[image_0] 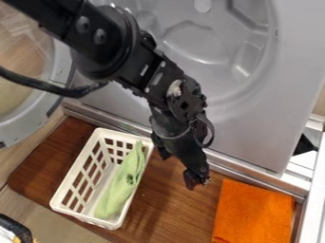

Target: Move the orange cloth near the white basket

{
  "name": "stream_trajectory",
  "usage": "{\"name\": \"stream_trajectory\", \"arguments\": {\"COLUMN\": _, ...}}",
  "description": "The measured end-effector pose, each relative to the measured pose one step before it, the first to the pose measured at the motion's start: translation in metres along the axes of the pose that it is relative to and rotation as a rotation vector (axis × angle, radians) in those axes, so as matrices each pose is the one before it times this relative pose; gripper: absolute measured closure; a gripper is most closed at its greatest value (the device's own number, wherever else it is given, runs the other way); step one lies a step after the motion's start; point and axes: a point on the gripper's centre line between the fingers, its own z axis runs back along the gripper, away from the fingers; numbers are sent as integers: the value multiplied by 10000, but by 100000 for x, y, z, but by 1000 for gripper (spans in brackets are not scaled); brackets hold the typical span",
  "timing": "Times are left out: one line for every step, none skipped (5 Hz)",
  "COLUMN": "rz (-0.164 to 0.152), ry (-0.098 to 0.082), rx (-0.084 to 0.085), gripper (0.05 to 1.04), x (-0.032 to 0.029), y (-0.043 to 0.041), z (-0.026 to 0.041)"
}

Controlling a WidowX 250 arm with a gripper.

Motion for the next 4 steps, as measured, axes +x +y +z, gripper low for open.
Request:
{"name": "stream_trajectory", "arguments": {"rz": 60, "ry": 225, "rx": -45, "gripper": 84, "x": -403, "y": -126, "z": -506}}
{"name": "stream_trajectory", "arguments": {"rz": -379, "ry": -45, "rx": -112, "gripper": 84, "x": 1104, "y": -1453, "z": -500}}
{"name": "stream_trajectory", "arguments": {"rz": -788, "ry": -36, "rx": -369, "gripper": 84, "x": 1815, "y": -2104, "z": -1169}}
{"name": "stream_trajectory", "arguments": {"rz": -738, "ry": -118, "rx": -471, "gripper": 84, "x": 1642, "y": -1891, "z": -1503}}
